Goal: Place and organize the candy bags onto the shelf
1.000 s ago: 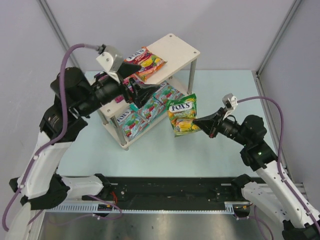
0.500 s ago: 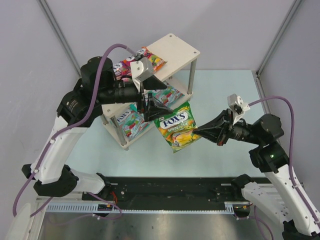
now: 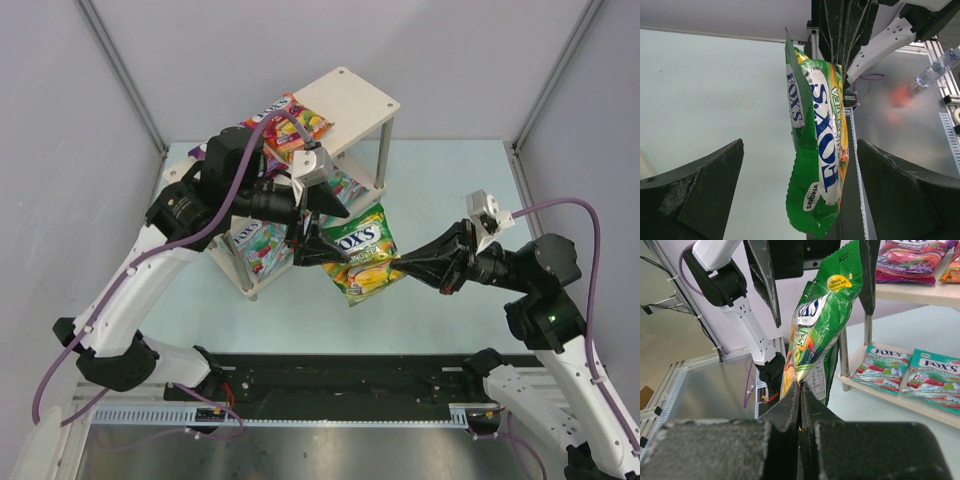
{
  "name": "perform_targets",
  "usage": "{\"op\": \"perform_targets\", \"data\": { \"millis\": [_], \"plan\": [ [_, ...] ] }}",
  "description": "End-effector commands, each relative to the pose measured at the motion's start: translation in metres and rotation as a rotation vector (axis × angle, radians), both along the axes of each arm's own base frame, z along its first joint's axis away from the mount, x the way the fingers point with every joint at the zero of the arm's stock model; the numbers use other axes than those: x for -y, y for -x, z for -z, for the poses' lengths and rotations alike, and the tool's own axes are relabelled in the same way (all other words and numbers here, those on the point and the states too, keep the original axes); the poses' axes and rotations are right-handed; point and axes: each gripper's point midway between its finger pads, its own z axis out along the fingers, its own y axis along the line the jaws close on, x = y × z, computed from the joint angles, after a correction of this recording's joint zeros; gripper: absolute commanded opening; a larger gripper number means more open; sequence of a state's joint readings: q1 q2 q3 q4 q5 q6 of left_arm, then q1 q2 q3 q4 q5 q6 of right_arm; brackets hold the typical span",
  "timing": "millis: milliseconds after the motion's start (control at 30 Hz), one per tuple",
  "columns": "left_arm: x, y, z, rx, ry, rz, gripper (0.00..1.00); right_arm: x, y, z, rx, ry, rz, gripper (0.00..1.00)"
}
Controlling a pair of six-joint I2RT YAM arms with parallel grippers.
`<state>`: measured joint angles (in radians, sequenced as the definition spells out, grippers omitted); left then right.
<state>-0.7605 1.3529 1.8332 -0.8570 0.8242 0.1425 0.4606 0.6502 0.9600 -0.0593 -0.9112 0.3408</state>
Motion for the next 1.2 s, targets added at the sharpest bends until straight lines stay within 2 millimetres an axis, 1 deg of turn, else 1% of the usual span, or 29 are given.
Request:
{"op": "perform_targets", "data": {
  "millis": [0,67,100,167,200,267,300,367,400,467,500,533,567,600,633,667,733,767,800,867,900,933,967,1000,1033,1067,1100,1133,1167],
  "plan": [
    [0.006,0.013,-0.001,0.011,0.02,0.08,0.91,0.005,0.006,-0.035,0.111,-0.068,0.017,0.0],
    [0.009,0.016,0.001,0.004,0.015,0.093,0.83,0.005,0.004,-0.034,0.111,-0.065,0.023,0.0],
    [0.011,0.016,0.002,0.001,0.013,0.096,0.76,0.004,0.002,-0.033,0.105,-0.062,0.022,0.0],
    [0.013,0.018,0.002,-0.001,0.013,0.103,0.66,0.003,0.001,-0.032,0.104,-0.06,0.022,0.0],
    [0.014,0.018,0.002,-0.003,0.013,0.106,0.56,0.003,0.001,-0.031,0.103,-0.058,0.021,0.0],
    [0.015,0.018,0.003,-0.013,0.01,0.112,0.4,0.003,-0.001,-0.031,0.107,-0.055,0.029,0.0],
    [0.016,0.018,0.003,-0.014,0.01,0.113,0.29,0.003,-0.001,-0.03,0.104,-0.055,0.032,0.0],
    [0.017,0.016,0.005,-0.02,0.006,0.109,0.19,0.004,-0.002,-0.03,0.106,-0.054,0.039,0.0],
    [0.017,0.016,0.005,-0.022,0.004,0.109,0.09,0.004,-0.002,-0.031,0.109,-0.054,0.042,0.0],
    [0.018,0.014,0.005,-0.022,0.005,0.101,0.0,0.006,-0.004,-0.031,0.118,-0.058,0.06,0.0],
    [0.018,0.014,0.004,-0.023,0.007,0.097,0.0,0.006,-0.006,-0.027,0.102,-0.044,0.071,0.01],
    [0.018,0.014,0.003,-0.025,0.008,0.091,0.0,0.007,-0.01,-0.024,0.088,-0.039,0.097,0.07],
    [0.019,0.011,0.001,-0.018,0.015,0.078,0.0,0.009,-0.012,-0.024,0.089,-0.038,0.115,0.35],
    [0.019,0.011,-0.001,-0.03,0.021,0.068,0.0,0.01,-0.012,-0.023,0.091,-0.035,0.126,0.5],
    [0.019,0.01,-0.005,-0.029,0.031,0.059,0.0,0.012,-0.02,-0.02,0.075,-0.031,0.17,0.61],
    [0.021,0.007,-0.012,-0.015,0.058,0.047,0.0,0.014,-0.021,-0.02,0.074,-0.033,0.192,0.74],
    [0.018,0.007,-0.024,-0.028,0.1,0.021,0.0,0.019,-0.03,-0.017,0.068,-0.026,0.253,0.84],
    [0.02,0.005,-0.033,-0.023,0.139,0.021,0.0,0.021,-0.032,-0.018,0.072,-0.03,0.272,0.89],
    [0.016,0.01,-0.043,-0.045,0.169,0.015,0.0,0.024,-0.031,-0.019,0.077,-0.035,0.288,0.9],
    [0.017,0.007,-0.058,-0.032,0.244,0.01,0.0,0.028,-0.036,-0.02,0.078,-0.049,0.331,0.93],
    [0.014,0.014,-0.068,-0.062,0.278,0.016,0.0,0.03,-0.036,-0.02,0.078,-0.054,0.339,0.95],
    [0.013,0.015,-0.083,-0.032,0.335,0.027,0.0,0.03,-0.036,-0.021,0.074,-0.066,0.343,0.96],
    [0.014,0.015,-0.082,-0.05,0.347,0.03,0.0,0.03,-0.036,-0.022,0.071,-0.074,0.339,0.96],
    [0.013,0.021,-0.086,-0.082,0.364,0.052,0.0,0.029,-0.036,-0.022,0.066,-0.082,0.335,0.96],
    [0.012,0.023,-0.098,-0.06,0.407,0.068,0.0,0.027,-0.035,-0.024,0.056,-0.101,0.317,0.97],
    [0.013,0.025,-0.097,-0.103,0.411,0.076,0.0,0.025,-0.034,-0.023,0.052,-0.104,0.303,0.97],
    [0.013,0.028,-0.099,-0.105,0.422,0.094,0.0,0.023,-0.034,-0.023,0.045,-0.108,0.288,0.97],
    [0.013,0.03,-0.106,-0.088,0.452,0.107,0.0,0.02,-0.035,-0.02,0.033,-0.11,0.281,0.99],
    [0.013,0.031,-0.105,-0.115,0.454,0.111,0.0,0.02,-0.035,-0.026,0.04,-0.134,0.274,0.99]
  ]
}}
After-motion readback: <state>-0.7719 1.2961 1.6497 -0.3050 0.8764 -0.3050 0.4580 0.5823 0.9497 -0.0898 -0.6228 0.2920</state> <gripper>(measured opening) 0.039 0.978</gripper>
